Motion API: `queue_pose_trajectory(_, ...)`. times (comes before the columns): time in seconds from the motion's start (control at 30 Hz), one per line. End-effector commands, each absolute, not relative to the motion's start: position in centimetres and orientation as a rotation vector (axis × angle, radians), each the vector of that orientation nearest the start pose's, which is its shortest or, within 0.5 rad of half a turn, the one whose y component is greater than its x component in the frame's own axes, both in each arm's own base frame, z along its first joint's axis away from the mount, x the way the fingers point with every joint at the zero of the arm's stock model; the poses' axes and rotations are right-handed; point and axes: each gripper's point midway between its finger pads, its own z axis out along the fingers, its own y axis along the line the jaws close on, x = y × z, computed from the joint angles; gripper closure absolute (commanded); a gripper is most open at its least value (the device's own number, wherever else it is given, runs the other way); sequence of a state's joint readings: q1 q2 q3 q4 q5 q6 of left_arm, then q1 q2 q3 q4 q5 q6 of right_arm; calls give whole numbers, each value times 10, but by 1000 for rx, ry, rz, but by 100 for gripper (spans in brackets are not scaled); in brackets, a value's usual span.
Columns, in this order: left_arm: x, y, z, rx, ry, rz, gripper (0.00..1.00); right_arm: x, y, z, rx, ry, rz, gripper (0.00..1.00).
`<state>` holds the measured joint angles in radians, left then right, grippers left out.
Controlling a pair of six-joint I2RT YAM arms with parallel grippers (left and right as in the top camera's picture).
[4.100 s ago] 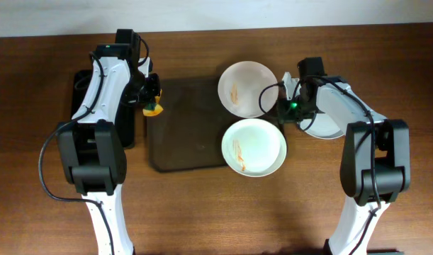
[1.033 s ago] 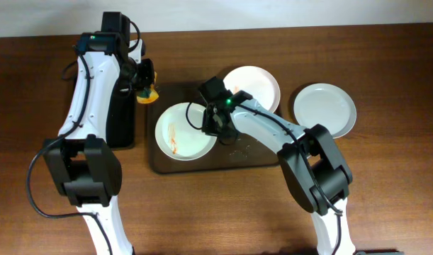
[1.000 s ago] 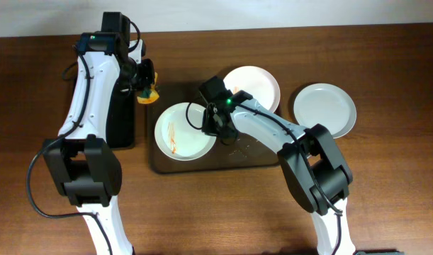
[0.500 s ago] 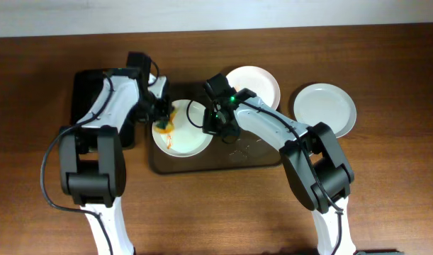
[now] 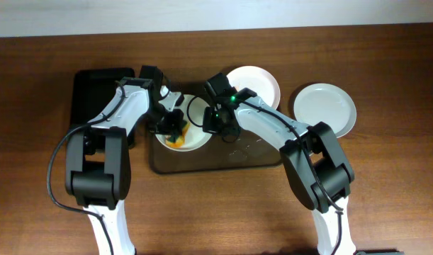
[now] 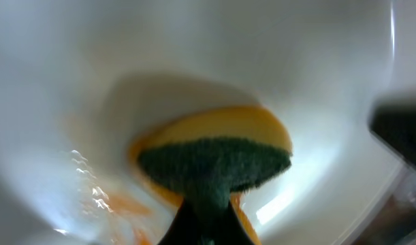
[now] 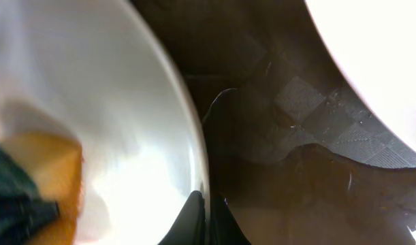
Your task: Clean dirty plates on tray and stack at the side
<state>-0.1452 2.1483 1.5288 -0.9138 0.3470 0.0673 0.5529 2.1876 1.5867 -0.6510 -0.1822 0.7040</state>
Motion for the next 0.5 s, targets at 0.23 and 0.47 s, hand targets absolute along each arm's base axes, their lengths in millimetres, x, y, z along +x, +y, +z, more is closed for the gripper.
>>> queue_pose_trajectory(0.23, 396, -51, -34, 35, 3064, 70, 99, 394, 277, -3, 169, 2974, 467, 96)
queue_pose_trajectory(0.47, 343, -138, -10, 900, 2918, -800, 99, 394, 277, -3, 168, 2972, 468, 96)
